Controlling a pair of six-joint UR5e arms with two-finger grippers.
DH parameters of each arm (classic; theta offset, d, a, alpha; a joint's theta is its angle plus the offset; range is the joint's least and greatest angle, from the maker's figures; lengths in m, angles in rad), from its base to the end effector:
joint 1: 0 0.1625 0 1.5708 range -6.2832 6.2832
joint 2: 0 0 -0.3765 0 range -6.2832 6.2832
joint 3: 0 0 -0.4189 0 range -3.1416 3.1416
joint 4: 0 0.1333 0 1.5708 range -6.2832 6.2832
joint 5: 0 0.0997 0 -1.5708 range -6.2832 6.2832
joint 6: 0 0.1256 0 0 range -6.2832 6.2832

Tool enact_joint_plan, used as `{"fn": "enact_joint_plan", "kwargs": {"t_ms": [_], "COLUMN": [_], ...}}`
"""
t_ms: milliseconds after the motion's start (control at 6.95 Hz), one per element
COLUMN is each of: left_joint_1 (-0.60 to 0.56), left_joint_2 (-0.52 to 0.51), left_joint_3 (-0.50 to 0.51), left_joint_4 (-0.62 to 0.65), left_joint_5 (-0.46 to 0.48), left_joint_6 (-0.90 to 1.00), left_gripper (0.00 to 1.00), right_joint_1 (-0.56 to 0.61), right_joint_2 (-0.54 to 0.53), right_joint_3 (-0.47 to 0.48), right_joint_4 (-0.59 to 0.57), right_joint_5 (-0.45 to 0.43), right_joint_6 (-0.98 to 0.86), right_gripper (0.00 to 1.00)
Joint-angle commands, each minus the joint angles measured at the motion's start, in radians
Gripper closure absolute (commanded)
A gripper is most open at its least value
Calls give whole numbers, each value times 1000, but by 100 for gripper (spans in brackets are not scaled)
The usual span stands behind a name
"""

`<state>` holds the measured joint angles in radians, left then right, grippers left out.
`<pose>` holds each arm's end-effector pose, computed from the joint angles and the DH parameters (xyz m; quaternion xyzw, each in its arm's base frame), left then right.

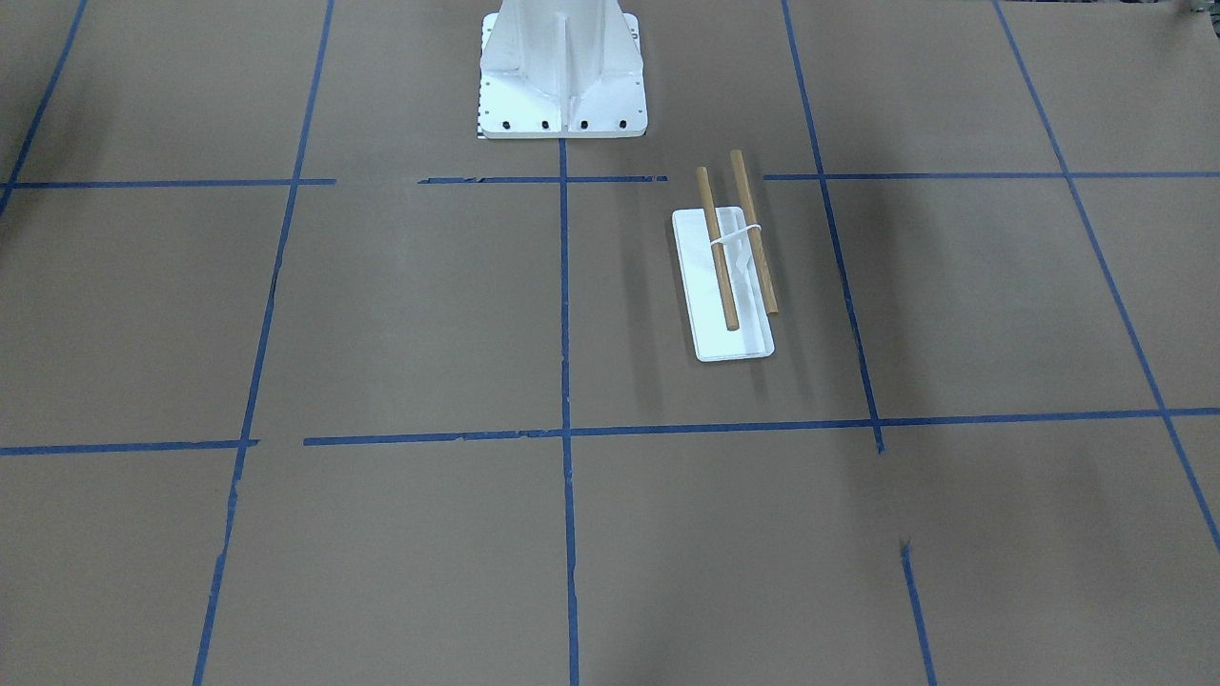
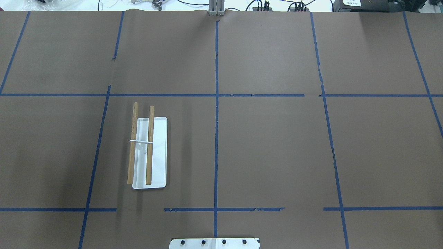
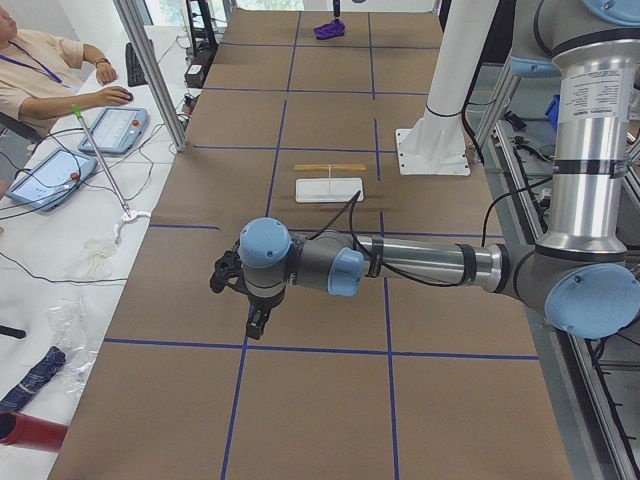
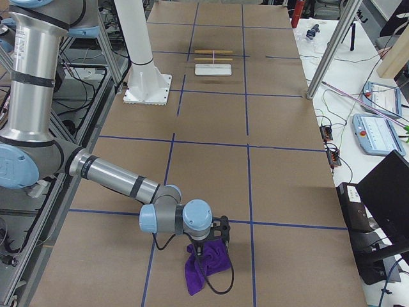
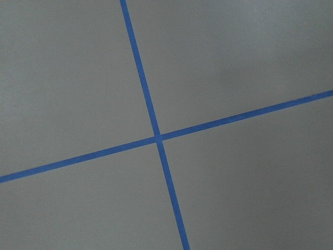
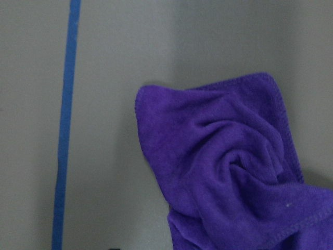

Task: Hang towel on rack

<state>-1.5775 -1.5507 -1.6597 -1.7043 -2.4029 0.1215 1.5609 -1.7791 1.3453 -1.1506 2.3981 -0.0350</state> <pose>-0.0440 -0.5247 0.5729 0.1179 0.3953 0.0930 0.9062 0.0369 -0.4012 0.7933 -0.0012 -0.4020 -0.0178 0.9155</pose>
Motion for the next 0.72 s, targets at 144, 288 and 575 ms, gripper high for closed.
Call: {"fn": "enact_joint_plan", "kwargs": {"t_ms": [144, 288, 575], "left_joint_1": [-1, -1, 1], "left_joint_2": [0, 0, 0], "left_joint_3": [-2, -5, -2], "left_joint_4": [0, 0, -1], "left_joint_5": [1, 1, 1], "left_joint_6": [1, 1, 3], "left_gripper": [0, 0, 0], "right_joint_1": [50, 51, 62], "right_joint_2": [0, 3, 9], "right_joint_3": [-73, -77, -78], "right_joint_4": [2, 2, 2], "right_joint_5": [38, 35, 18], "right_joint_6": [-3, -3, -3], "right_gripper": [19, 22, 22]}}
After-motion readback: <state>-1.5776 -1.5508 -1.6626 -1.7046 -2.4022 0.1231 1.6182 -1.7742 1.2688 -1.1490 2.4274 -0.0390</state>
